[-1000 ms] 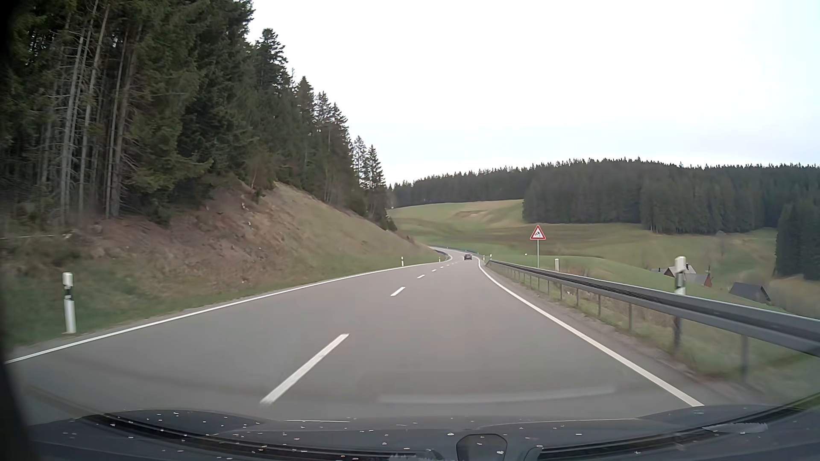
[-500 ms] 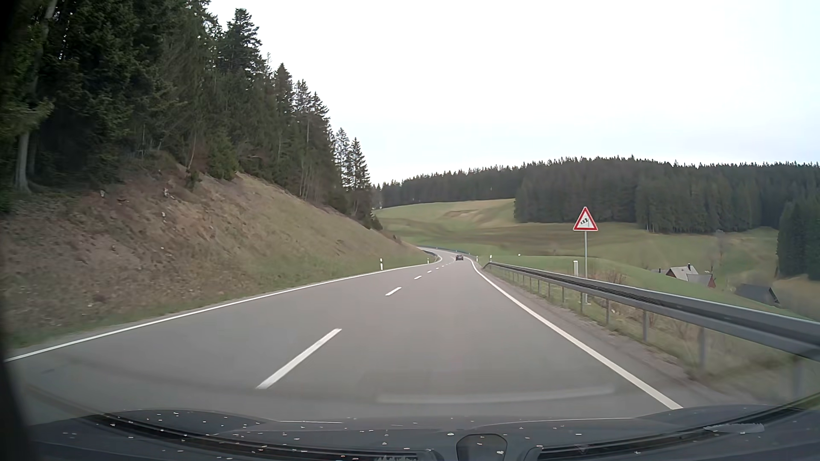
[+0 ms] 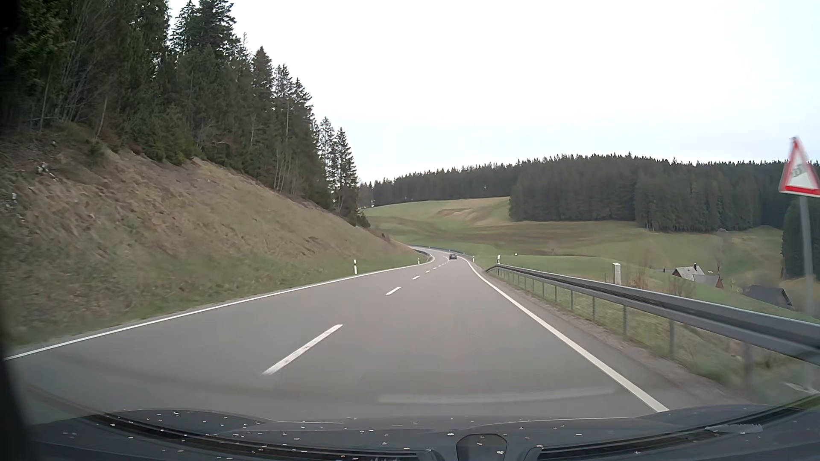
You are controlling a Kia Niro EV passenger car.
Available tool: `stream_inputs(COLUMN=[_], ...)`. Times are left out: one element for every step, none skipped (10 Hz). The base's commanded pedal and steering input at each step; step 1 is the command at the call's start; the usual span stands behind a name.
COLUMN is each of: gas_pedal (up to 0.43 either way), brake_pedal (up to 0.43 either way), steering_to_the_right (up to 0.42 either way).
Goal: Follow the waypoints while adhering to traffic rules and regulations
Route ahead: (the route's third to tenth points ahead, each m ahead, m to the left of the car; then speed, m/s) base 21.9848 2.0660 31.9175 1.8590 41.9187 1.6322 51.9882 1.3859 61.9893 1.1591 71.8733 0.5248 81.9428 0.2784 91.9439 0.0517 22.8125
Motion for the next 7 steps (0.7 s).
stream_inputs(gas_pedal=[0.138,0.138,0.138,0.138,0.138,0.138,0.138], brake_pedal=[0.0,0.0,0.0,0.0,0.0,0.0,0.0], steering_to_the_right=[0.006,0.006,0.006,0.005,0.004,0.004,0.004])
